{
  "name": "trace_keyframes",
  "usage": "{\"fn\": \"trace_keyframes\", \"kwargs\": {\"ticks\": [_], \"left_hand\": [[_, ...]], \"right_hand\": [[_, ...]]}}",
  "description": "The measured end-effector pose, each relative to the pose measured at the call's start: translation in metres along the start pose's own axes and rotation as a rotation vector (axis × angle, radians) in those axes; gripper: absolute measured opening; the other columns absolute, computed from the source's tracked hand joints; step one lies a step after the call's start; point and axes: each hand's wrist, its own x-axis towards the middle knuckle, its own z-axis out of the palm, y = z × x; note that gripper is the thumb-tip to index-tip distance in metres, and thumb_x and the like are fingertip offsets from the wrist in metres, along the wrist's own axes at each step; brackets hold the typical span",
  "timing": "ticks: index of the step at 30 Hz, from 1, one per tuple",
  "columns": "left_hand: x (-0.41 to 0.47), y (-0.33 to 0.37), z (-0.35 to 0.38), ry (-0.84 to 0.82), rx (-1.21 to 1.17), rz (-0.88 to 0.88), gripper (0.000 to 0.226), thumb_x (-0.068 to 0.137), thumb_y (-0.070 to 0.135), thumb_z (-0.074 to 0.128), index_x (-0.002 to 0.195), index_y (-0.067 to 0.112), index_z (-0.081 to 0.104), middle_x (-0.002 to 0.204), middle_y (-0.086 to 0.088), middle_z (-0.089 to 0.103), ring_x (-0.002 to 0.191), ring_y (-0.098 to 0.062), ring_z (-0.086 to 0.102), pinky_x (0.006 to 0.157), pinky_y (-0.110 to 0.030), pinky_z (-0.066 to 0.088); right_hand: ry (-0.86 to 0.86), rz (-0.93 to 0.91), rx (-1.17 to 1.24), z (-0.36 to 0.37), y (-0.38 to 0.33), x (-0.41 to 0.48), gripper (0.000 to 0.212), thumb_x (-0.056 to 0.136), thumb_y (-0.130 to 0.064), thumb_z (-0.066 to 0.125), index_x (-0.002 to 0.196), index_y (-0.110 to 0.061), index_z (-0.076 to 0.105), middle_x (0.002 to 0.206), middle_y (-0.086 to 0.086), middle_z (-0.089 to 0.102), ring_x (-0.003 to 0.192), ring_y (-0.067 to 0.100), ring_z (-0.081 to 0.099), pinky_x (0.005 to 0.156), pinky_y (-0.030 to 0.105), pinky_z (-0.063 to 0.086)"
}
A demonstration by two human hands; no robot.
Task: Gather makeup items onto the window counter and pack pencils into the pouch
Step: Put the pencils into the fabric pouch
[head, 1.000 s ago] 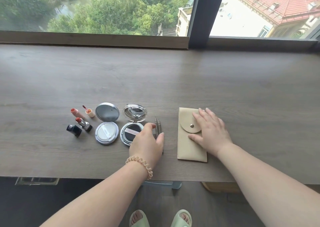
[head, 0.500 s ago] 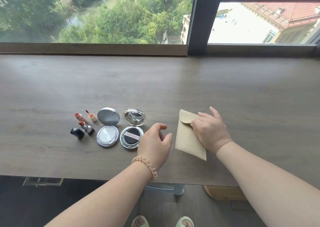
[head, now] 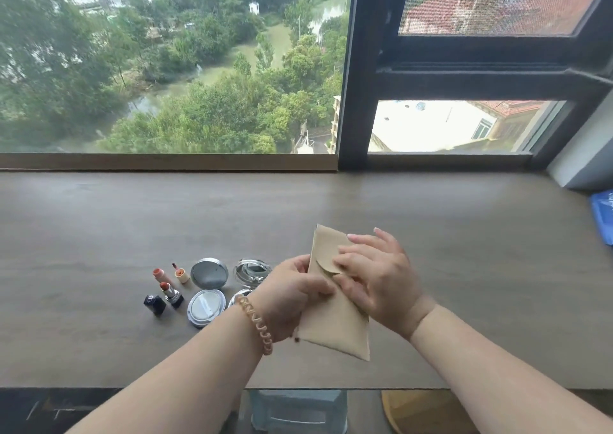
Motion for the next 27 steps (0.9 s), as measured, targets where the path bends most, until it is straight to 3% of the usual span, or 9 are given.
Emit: {"fn": "trace_keyframes", "kwargs": {"ticks": [4, 9, 12, 15, 16, 21, 24, 26, 27], "left_hand": [[-0.007, 0.008, 0.003, 0.066, 0.061, 0.03, 0.035, 0.063, -0.009, 0.054, 0.094, 0.004, 0.066, 0.084, -0.018, 0.066, 0.069, -0.028, 0.065, 0.066, -0.035, 0.056], [-0.014, 0.016, 0.012, 0.127, 0.055, 0.059, 0.029, 0.065, -0.009, 0.062, 0.091, 0.004, 0.064, 0.076, -0.016, 0.067, 0.063, -0.027, 0.067, 0.058, -0.035, 0.056], [-0.019, 0.018, 0.008, 0.128, 0.136, 0.057, 0.024, 0.073, -0.014, 0.061, 0.09, 0.002, 0.065, 0.077, -0.016, 0.068, 0.064, -0.027, 0.067, 0.059, -0.034, 0.056], [-0.025, 0.016, 0.002, 0.123, 0.175, 0.061, 0.025, 0.064, -0.006, 0.066, 0.086, 0.005, 0.066, 0.079, -0.015, 0.069, 0.067, -0.027, 0.066, 0.061, -0.033, 0.056], [-0.027, 0.015, 0.0, 0.132, 0.185, 0.062, 0.027, 0.062, -0.004, 0.067, 0.087, 0.005, 0.066, 0.081, -0.015, 0.069, 0.068, -0.027, 0.066, 0.063, -0.033, 0.056], [-0.035, 0.011, -0.014, 0.072, 0.277, 0.03, 0.039, 0.061, 0.001, 0.071, 0.099, 0.002, 0.064, 0.086, -0.012, 0.07, 0.073, -0.025, 0.066, 0.069, -0.035, 0.056], [-0.04, 0.01, -0.017, -0.028, 0.27, -0.004, 0.045, 0.064, 0.0, 0.073, 0.107, -0.001, 0.063, 0.093, -0.013, 0.07, 0.08, -0.027, 0.066, 0.074, -0.037, 0.055], [-0.041, 0.009, -0.019, -0.064, 0.25, 0.007, 0.041, 0.065, -0.001, 0.072, 0.105, 0.001, 0.066, 0.093, -0.013, 0.07, 0.08, -0.027, 0.066, 0.073, -0.036, 0.055], [-0.042, 0.009, -0.019, -0.068, 0.243, 0.018, 0.038, 0.065, -0.002, 0.072, 0.102, 0.003, 0.067, 0.092, -0.013, 0.07, 0.079, -0.026, 0.067, 0.072, -0.035, 0.055]], "right_hand": [[-0.12, 0.144, 0.076, -0.013, -0.01, 0.007, 0.032, 0.077, -0.045, 0.054, 0.093, -0.023, 0.07, 0.108, -0.003, 0.07, 0.11, 0.017, 0.06, 0.102, 0.04, 0.034], [-0.028, 0.165, 0.142, -0.016, -0.026, 0.018, 0.025, 0.084, -0.032, 0.05, 0.082, -0.02, 0.072, 0.093, -0.004, 0.074, 0.093, 0.016, 0.068, 0.097, 0.037, 0.041], [-0.015, 0.199, 0.194, -0.022, -0.033, 0.028, 0.031, 0.088, -0.032, 0.045, 0.072, -0.016, 0.066, 0.071, -0.003, 0.067, 0.069, 0.017, 0.061, 0.088, 0.034, 0.047], [0.027, 0.471, 0.464, -0.034, -0.032, 0.043, 0.035, 0.093, -0.032, 0.047, 0.064, -0.014, 0.055, 0.055, -0.006, 0.051, 0.055, 0.009, 0.045, 0.058, 0.022, 0.038], [0.062, 0.591, 0.547, -0.038, -0.028, 0.049, 0.034, 0.095, -0.028, 0.05, 0.064, -0.015, 0.056, 0.055, -0.007, 0.05, 0.055, 0.007, 0.044, 0.055, 0.021, 0.036], [0.173, 0.978, 0.79, -0.043, 0.002, 0.073, 0.027, 0.092, -0.029, 0.057, 0.07, -0.016, 0.064, 0.067, -0.004, 0.061, 0.065, 0.014, 0.051, 0.061, 0.028, 0.041], [0.07, 0.965, 0.679, -0.04, 0.012, 0.075, 0.02, 0.09, -0.029, 0.06, 0.074, -0.018, 0.065, 0.073, -0.002, 0.064, 0.071, 0.018, 0.055, 0.065, 0.03, 0.043], [-0.037, 0.807, 0.359, -0.037, 0.014, 0.07, 0.008, 0.084, -0.028, 0.066, 0.09, -0.022, 0.066, 0.085, -0.003, 0.063, 0.084, 0.02, 0.057, 0.075, 0.033, 0.045], [-0.082, 0.682, 0.14, -0.035, 0.015, 0.064, 0.02, 0.079, -0.026, 0.071, 0.098, -0.023, 0.065, 0.092, -0.001, 0.06, 0.09, 0.022, 0.055, 0.079, 0.036, 0.043]]}}
